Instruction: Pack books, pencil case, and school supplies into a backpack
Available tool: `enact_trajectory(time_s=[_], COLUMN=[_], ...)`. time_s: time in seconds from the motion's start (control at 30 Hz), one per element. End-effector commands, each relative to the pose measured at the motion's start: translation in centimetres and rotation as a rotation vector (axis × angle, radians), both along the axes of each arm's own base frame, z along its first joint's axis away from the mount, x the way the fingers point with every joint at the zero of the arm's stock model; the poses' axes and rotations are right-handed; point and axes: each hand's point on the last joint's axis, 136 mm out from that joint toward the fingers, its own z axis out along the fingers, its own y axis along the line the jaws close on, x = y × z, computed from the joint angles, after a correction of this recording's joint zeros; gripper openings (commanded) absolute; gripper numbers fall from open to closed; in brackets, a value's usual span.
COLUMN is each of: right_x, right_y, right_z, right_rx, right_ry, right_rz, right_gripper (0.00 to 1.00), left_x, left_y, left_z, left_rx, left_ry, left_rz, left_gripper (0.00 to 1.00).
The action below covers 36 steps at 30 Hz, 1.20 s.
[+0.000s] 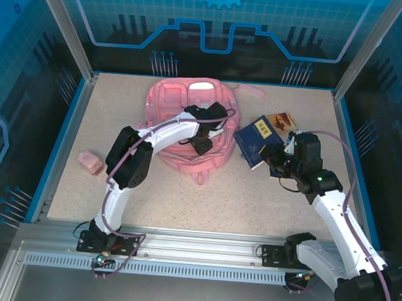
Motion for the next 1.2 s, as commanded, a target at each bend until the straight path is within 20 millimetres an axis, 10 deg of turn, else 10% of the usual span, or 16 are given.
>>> enact_trajectory(time_s=[0.0, 0.4, 0.87, 1.17], right_x=[-0.1, -1.8, -2.2, 0.6], right_y=[-0.4, -1.5, 3.0, 7.3], right_z=[0.9, 1.6, 2.0, 1.1], right_rx=[0.009, -0.017, 0.182, 0.237], right_ry=[-0.037, -0.041, -0.028, -0.029], right_rz=[-0.01, -0.04, 0.13, 0.157], right_gripper=[0.07, 0.07, 0.07, 0.08], left_x=[1.2, 3.7, 2.4, 1.0], left_y=[0.3, -1.4, -4.5, -5.6], left_z=[1.0, 13.1, 24.0, 27.5], left_rx=[0.049, -0.129, -0.388, -0.48], left_ry=[-0.064, -0.448, -0.684, -0.724], left_rz=[0.012, 0.07, 0.146, 0.171], left_gripper=[0.43, 0.0, 0.0, 0.0])
